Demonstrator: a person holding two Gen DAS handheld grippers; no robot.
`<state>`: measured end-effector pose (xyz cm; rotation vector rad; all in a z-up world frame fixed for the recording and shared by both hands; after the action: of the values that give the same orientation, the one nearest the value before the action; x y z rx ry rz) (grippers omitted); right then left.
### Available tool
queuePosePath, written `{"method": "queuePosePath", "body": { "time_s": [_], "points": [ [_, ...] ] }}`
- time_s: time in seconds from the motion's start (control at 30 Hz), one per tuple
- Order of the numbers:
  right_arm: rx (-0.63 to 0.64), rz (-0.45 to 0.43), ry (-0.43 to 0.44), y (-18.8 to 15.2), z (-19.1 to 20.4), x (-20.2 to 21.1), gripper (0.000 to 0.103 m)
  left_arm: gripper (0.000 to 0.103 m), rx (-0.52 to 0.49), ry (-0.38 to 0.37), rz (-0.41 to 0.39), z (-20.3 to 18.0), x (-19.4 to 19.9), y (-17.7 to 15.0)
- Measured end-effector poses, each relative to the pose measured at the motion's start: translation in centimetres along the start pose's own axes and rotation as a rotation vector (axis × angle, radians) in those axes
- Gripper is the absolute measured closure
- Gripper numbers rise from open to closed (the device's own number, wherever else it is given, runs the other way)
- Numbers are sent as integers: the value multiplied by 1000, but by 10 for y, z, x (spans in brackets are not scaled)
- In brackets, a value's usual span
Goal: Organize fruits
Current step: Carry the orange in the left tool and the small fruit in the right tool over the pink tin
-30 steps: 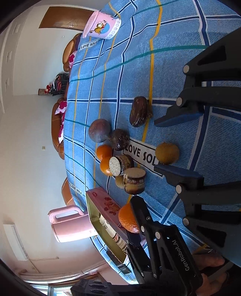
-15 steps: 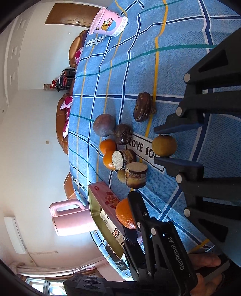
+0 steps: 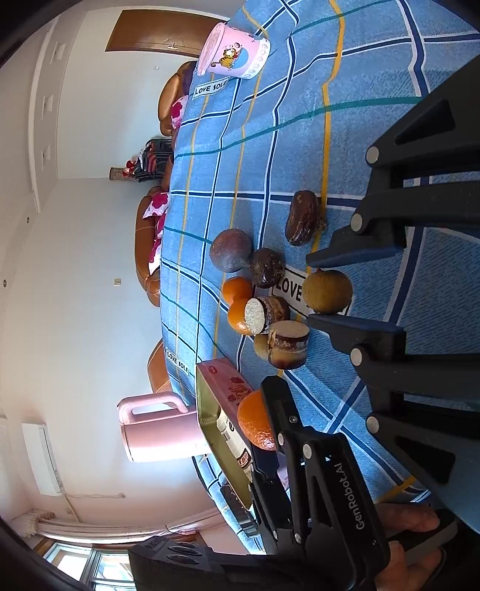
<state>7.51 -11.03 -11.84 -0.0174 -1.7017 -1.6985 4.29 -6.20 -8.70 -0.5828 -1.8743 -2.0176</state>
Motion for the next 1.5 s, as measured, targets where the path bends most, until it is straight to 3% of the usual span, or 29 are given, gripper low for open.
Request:
{"method": "queuePosePath", "body": {
  "time_s": [1.03,1.5],
  "points": [
    [47,-120,18,6,8,19,76,56,-27,32,-140,0,24,14],
    [101,-135,91,59,42,18,76,56,60,138,-139,64,29,37]
  ]
}}
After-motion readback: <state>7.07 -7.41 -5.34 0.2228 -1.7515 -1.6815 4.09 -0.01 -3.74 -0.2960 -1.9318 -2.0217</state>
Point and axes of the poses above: each gripper's, at about its wrist camera, not at the fingertips, and x roughly against the way its jaws point, z to its left, y to its top, the point moved 5 cm from there along -x, roughly the way its jaws point, and after that the axes turned 11 degrees about y, right-handed, at the moved point
